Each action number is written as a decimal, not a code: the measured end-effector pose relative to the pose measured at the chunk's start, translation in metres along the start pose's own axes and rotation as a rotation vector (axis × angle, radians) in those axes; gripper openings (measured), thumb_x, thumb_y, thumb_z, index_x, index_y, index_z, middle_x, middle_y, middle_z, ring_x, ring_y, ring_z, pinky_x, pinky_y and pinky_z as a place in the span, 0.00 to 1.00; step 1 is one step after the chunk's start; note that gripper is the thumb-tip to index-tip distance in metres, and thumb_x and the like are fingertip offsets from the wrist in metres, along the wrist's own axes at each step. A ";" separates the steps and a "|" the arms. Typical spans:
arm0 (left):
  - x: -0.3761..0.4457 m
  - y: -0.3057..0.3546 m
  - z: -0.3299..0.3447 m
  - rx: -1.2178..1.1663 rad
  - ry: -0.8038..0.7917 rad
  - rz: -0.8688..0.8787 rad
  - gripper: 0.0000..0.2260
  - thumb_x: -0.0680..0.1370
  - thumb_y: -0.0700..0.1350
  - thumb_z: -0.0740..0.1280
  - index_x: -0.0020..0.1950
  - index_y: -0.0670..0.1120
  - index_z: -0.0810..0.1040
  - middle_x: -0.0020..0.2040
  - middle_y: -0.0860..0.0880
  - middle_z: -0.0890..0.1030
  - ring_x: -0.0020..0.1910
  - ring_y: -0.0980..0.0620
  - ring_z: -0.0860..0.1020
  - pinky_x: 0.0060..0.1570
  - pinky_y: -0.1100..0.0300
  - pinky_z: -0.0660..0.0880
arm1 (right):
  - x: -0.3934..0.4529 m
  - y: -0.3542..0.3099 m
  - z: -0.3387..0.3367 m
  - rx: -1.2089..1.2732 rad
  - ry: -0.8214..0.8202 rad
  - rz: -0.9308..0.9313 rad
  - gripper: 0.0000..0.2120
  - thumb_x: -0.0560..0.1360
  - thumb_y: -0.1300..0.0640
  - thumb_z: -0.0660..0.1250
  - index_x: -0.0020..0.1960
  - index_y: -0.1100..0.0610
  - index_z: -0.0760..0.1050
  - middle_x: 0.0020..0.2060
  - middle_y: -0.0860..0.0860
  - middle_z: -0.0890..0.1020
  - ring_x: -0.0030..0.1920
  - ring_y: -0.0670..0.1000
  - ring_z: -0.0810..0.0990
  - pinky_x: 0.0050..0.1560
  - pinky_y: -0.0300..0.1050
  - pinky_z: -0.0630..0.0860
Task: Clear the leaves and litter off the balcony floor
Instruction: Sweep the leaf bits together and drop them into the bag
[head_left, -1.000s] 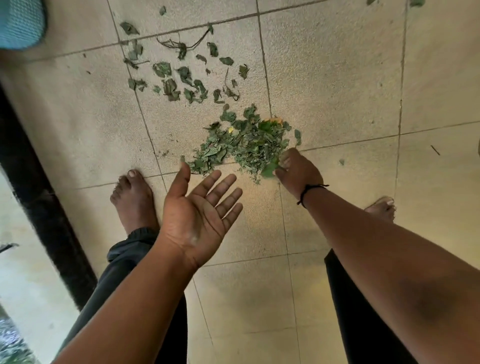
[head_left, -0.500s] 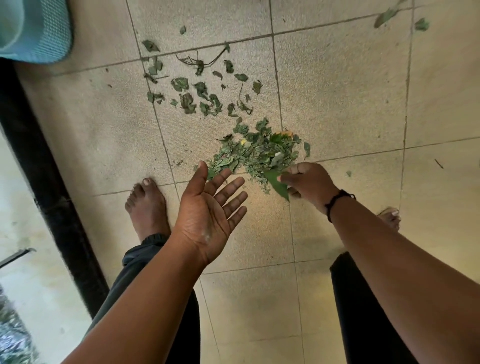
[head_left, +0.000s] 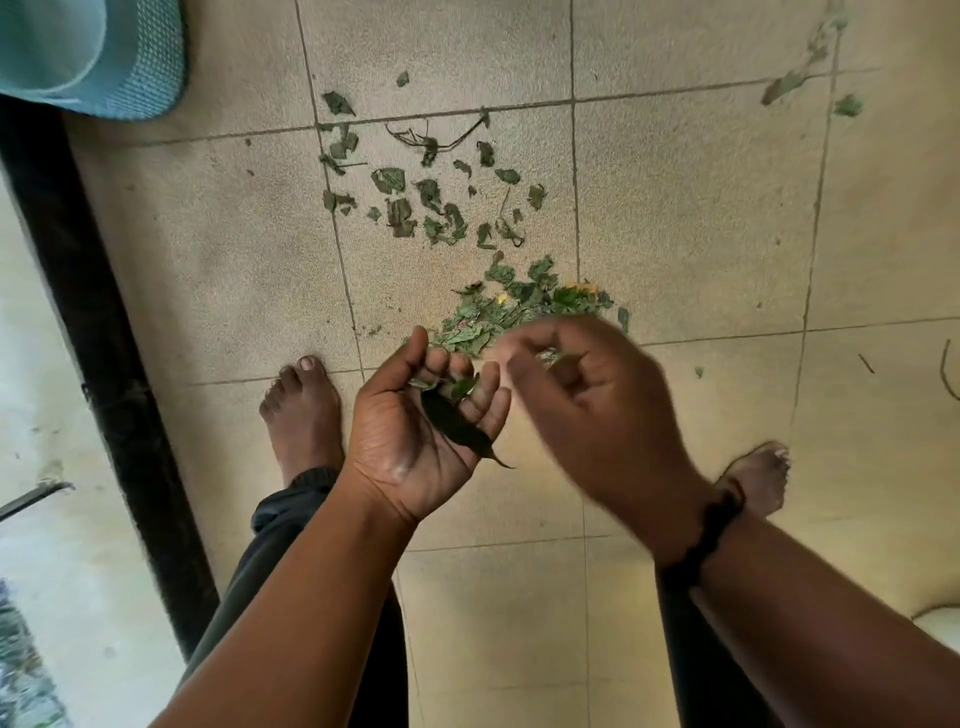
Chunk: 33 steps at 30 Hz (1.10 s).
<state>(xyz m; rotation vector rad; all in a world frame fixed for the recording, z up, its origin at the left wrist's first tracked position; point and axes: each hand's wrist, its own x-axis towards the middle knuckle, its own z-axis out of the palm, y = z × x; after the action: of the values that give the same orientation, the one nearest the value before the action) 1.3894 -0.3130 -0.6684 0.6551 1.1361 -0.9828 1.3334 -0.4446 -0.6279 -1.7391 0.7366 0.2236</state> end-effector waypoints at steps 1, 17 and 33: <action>-0.002 0.004 0.000 0.009 0.005 -0.012 0.17 0.74 0.54 0.66 0.27 0.49 0.76 0.30 0.53 0.77 0.32 0.54 0.80 0.45 0.57 0.81 | 0.013 0.011 -0.004 -0.016 0.042 0.003 0.02 0.79 0.56 0.67 0.48 0.51 0.78 0.38 0.41 0.79 0.32 0.39 0.76 0.32 0.28 0.70; 0.005 0.029 -0.009 -0.036 -0.359 -0.270 0.23 0.80 0.49 0.62 0.24 0.46 0.68 0.21 0.53 0.60 0.22 0.57 0.57 0.23 0.65 0.62 | 0.103 0.189 0.060 -0.992 -0.325 0.249 0.51 0.76 0.52 0.70 0.78 0.48 0.31 0.78 0.59 0.37 0.76 0.70 0.46 0.65 0.60 0.73; 0.005 0.032 -0.009 -0.132 -0.480 -0.365 0.24 0.81 0.48 0.65 0.73 0.37 0.69 0.26 0.51 0.64 0.27 0.55 0.62 0.30 0.62 0.65 | 0.108 0.196 0.050 -1.264 -0.460 -0.175 0.24 0.80 0.65 0.60 0.75 0.56 0.62 0.69 0.60 0.64 0.66 0.63 0.66 0.50 0.52 0.79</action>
<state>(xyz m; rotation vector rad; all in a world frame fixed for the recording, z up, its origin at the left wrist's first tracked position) 1.4150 -0.2927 -0.6777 0.0872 0.8923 -1.2785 1.3155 -0.4616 -0.8562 -2.7453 0.0171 1.0996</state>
